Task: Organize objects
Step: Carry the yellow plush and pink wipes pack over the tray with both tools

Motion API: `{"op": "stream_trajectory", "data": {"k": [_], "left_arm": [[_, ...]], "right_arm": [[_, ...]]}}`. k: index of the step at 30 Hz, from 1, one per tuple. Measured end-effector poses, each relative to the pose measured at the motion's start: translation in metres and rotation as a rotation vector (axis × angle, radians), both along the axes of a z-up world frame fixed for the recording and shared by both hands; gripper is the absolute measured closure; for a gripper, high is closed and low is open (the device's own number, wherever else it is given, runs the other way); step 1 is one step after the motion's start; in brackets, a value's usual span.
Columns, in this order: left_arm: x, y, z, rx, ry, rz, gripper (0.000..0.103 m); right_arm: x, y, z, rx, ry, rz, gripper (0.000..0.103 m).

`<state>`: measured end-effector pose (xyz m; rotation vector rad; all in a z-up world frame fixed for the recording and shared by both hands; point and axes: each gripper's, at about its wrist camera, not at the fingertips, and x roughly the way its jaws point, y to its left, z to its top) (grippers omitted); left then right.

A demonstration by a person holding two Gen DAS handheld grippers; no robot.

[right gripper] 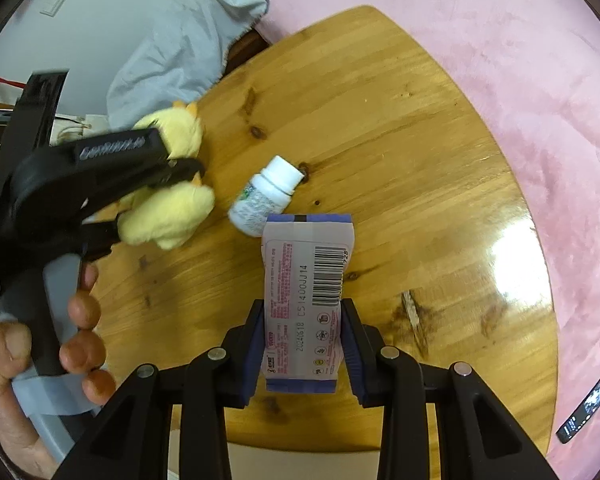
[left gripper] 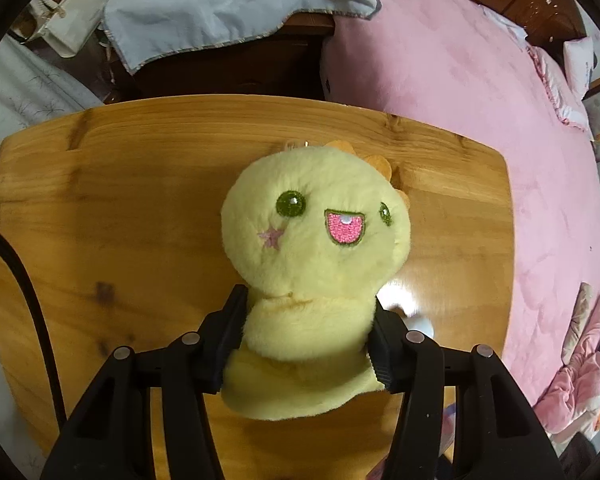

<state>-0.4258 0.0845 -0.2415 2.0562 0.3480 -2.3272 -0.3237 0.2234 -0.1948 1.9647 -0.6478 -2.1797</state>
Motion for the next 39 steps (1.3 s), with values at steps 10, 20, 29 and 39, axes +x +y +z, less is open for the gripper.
{"op": "stream_trajectory", "data": {"k": [10,20,29,39], "left_arm": [[0.08,-0.018,0.076,0.03,0.069,-0.098,0.045],[0.161,-0.047,0.134,0.099,0.123,-0.145,0.045],[0.216,-0.058,0.171,0.084,0.234,-0.188,0.045],[0.273,-0.058,0.181,0.06,0.294,-0.27,0.045]], "right_arm": [[0.055,0.009,0.05,0.002,0.108,0.002,0.067],[0.101,-0.011,0.113,0.023,0.258,0.034,0.067],[0.14,-0.024,0.146,0.075,0.359,0.054,0.067],[0.186,-0.033,0.158,0.121,0.39,0.082,0.067]]}}
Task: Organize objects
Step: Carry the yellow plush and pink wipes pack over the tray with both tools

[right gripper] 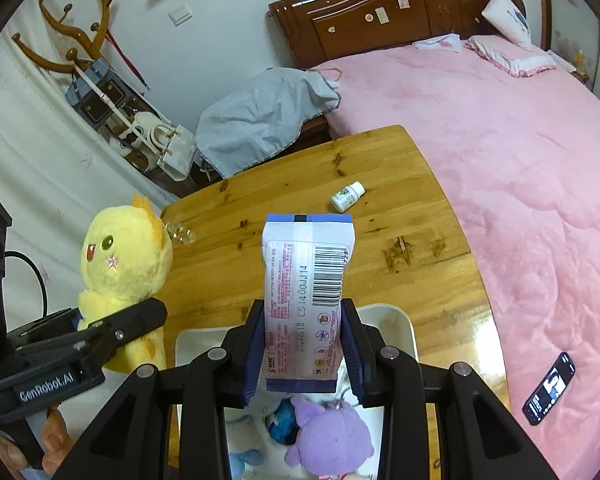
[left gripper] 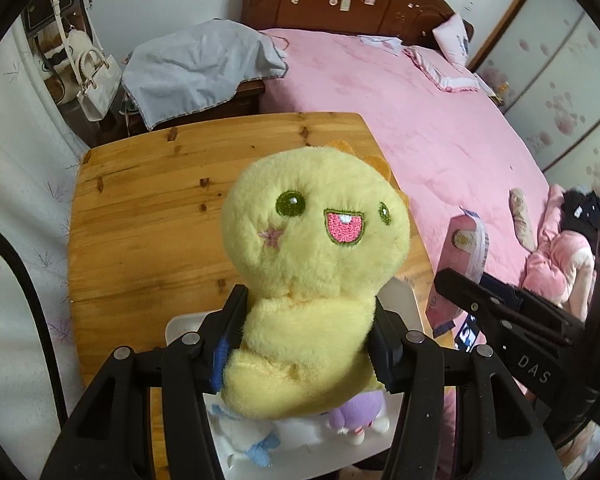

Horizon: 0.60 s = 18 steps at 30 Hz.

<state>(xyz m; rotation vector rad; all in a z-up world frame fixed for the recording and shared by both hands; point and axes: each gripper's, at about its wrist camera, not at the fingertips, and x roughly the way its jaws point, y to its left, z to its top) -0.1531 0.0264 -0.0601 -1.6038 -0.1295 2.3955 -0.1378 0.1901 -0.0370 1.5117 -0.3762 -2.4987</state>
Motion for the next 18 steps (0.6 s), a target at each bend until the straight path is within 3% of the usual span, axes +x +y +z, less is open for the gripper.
{"op": "stream_trajectory", "data": {"k": [11,18], "left_arm": [[0.037,0.002,-0.017,-0.073,0.01,-0.078,0.045],[0.057,0.004,-0.034,-0.101,-0.027,-0.132,0.045]], "right_arm": [[0.029,-0.006,-0.011,0.035,-0.025,0.014,0.067],[0.041,-0.001,-0.021,0.037,-0.058,0.01,0.067]]}}
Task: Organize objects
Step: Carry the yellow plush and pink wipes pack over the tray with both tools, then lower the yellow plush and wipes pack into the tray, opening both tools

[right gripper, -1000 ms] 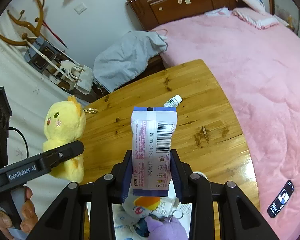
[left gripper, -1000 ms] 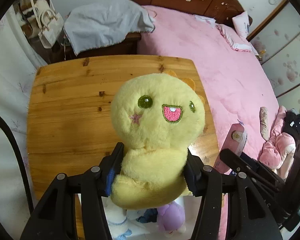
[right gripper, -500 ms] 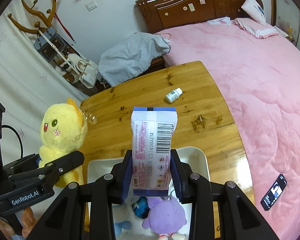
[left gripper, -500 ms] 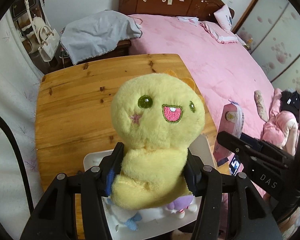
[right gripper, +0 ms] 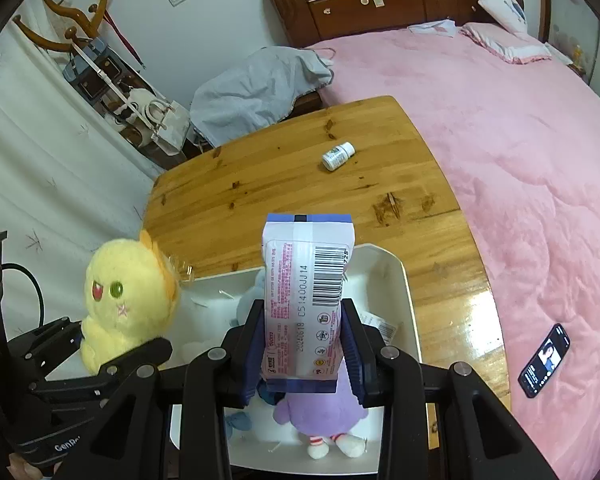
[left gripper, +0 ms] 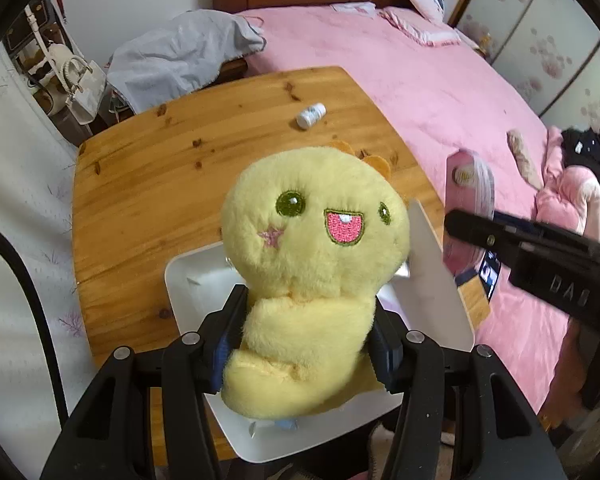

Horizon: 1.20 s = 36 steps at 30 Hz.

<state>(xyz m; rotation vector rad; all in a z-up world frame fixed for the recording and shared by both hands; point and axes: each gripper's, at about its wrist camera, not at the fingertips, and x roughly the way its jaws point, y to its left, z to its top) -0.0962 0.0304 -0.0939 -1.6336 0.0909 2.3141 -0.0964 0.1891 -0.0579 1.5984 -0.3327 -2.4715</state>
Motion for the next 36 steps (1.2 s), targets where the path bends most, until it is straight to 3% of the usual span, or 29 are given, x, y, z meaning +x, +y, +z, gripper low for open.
{"op": "stream_trajectory", "data": {"k": [26,30,34,36], "left_arm": [[0.044,0.026,-0.051,-0.068,-0.182,-0.196,0.042],[0.045,0.026,-0.053,-0.062,-0.201,-0.204,0.041],[0.046,0.023,-0.054,-0.065,-0.208,-0.196,0.018],[0.046,0.02,-0.054,-0.066,-0.21,-0.181,0.016]], "right_arm": [[0.025,-0.011,-0.049,0.078,-0.158,0.054,0.064],[0.025,-0.014,-0.053,0.064,-0.184,0.07,0.046],[0.026,-0.015,-0.053,0.056,-0.184,0.068,0.044],[0.025,-0.014,-0.052,0.05,-0.183,0.065,0.044]]}}
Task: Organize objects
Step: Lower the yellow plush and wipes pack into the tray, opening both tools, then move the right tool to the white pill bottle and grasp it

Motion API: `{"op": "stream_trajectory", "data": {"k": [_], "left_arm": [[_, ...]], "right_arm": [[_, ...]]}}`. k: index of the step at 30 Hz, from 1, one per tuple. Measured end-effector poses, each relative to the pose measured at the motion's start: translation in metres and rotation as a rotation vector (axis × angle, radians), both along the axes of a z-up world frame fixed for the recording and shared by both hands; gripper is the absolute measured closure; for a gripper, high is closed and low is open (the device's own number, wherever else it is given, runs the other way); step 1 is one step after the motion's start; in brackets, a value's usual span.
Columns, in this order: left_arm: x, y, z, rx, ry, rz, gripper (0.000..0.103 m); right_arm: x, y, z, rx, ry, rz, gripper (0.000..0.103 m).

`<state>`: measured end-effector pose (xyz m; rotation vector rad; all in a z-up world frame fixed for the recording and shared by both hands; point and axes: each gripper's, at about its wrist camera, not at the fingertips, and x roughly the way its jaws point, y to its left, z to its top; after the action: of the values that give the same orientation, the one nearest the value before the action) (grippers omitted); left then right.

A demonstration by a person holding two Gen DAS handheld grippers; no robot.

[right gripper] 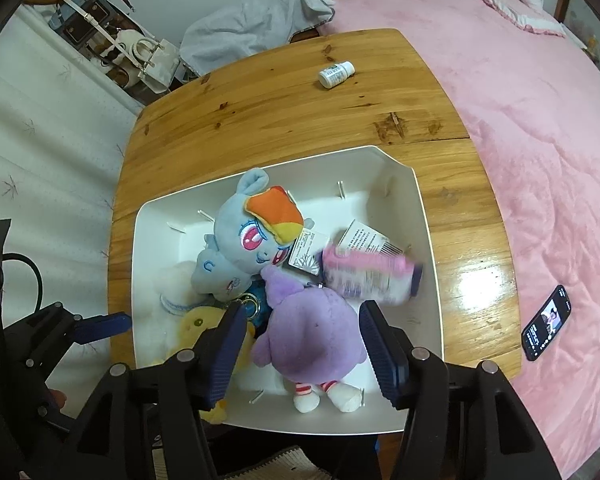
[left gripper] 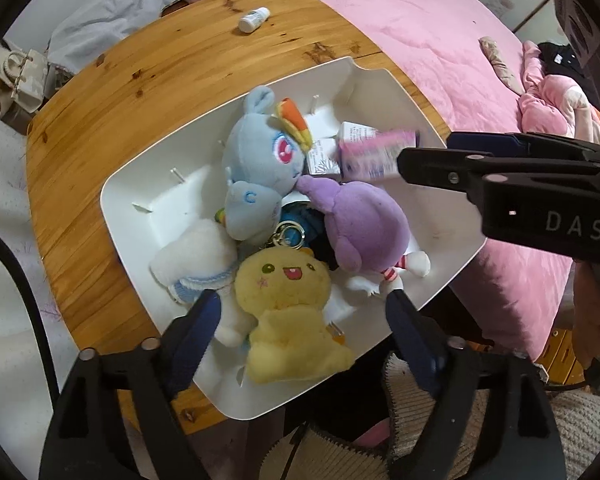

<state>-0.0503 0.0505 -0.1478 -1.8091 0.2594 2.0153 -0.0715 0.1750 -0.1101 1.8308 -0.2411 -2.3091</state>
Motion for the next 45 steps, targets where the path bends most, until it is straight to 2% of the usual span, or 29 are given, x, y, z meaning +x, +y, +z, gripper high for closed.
{"op": "stream_trajectory", "data": {"k": [14,22,45], "left_arm": [[-0.003,-0.004,0.014,-0.01,0.066,0.028,0.013],[-0.012,-0.004,0.026,0.012,0.093,0.054,0.012],[-0.051,-0.004,0.063,0.057,0.226,0.162,0.009]], "right_arm": [[-0.004,0.003,0.011,-0.022,0.029,-0.019,0.044],[-0.01,0.009,0.021,-0.042,0.05,-0.036,0.044],[-0.054,0.028,0.036,-0.095,0.077,-0.064,0.044]]}}
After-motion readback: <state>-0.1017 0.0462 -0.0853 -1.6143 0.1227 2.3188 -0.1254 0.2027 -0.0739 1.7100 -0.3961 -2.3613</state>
